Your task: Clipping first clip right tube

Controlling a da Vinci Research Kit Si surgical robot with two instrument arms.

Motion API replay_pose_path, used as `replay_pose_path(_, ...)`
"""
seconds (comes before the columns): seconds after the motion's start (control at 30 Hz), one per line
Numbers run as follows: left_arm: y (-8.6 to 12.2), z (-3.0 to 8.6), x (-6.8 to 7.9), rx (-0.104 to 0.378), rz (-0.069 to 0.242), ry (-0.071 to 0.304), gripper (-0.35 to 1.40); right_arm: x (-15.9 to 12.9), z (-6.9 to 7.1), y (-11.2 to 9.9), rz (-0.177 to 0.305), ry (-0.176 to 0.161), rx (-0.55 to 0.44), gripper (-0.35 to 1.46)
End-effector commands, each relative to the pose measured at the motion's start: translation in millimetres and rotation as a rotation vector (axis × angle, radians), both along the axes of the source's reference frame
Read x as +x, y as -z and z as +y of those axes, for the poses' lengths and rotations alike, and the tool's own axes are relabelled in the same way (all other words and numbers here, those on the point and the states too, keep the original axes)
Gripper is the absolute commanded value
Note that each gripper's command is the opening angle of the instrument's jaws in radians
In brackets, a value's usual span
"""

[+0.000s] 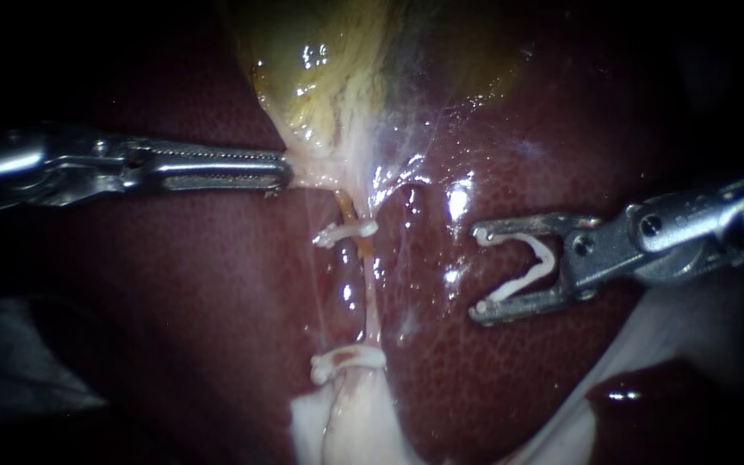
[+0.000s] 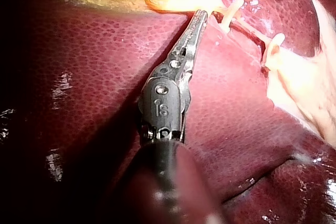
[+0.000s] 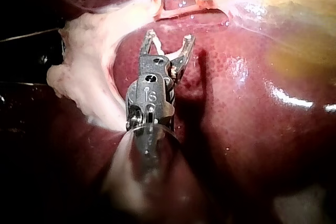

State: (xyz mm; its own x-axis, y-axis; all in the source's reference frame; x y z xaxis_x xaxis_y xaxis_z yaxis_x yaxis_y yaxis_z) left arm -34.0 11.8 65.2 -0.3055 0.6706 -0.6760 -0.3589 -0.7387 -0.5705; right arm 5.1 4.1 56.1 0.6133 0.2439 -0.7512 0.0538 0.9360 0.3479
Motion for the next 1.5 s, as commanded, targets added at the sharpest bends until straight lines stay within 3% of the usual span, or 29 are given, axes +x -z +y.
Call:
replay_pose_path(0.03,0.3,0.1,0.2,0.002,-0.001,0.0,-0.35,0.0,0.0,0.0,0.0,0.0,0.0,0.5)
replay_pose_path(0.2,4.0,1.1,1.8,0.023,-0.006,0.002,-0.35,0.0,0.0,0.0,0.0,0.0,0.0,0.5)
replay_pose_path(0.4,7.7,1.7,3.4,-0.006,-0.023,0.014,-0.35,0.4,0.1,-0.1,0.004,0.0,0.003,0.5)
replay_pose_path(0.57,7.5,1.4,3.3,-0.008,-0.021,0.015,-0.35,1.5,-0.2,-0.7,0.049,-0.001,0.026,0.5)
replay_pose_path(0.67,7.5,1.4,3.3,-0.008,-0.021,0.015,-0.35,2.7,-0.5,-1.7,0.098,-0.014,0.103,0.49)
replay_pose_path(1.1,7.5,1.4,3.2,-0.008,-0.021,0.016,-0.35,7.6,-2.4,-7.6,0.127,-0.106,0.291,0.5)
replay_pose_path(1.33,7.5,1.4,3.2,-0.008,-0.021,0.016,-0.35,10.0,-3.7,-10.5,0.135,-0.107,0.36,0.5)
replay_pose_path(1.5,7.5,1.5,3.2,-0.008,-0.021,0.016,-0.35,11.5,-4.8,-12.0,0.176,-0.123,0.444,0.5)
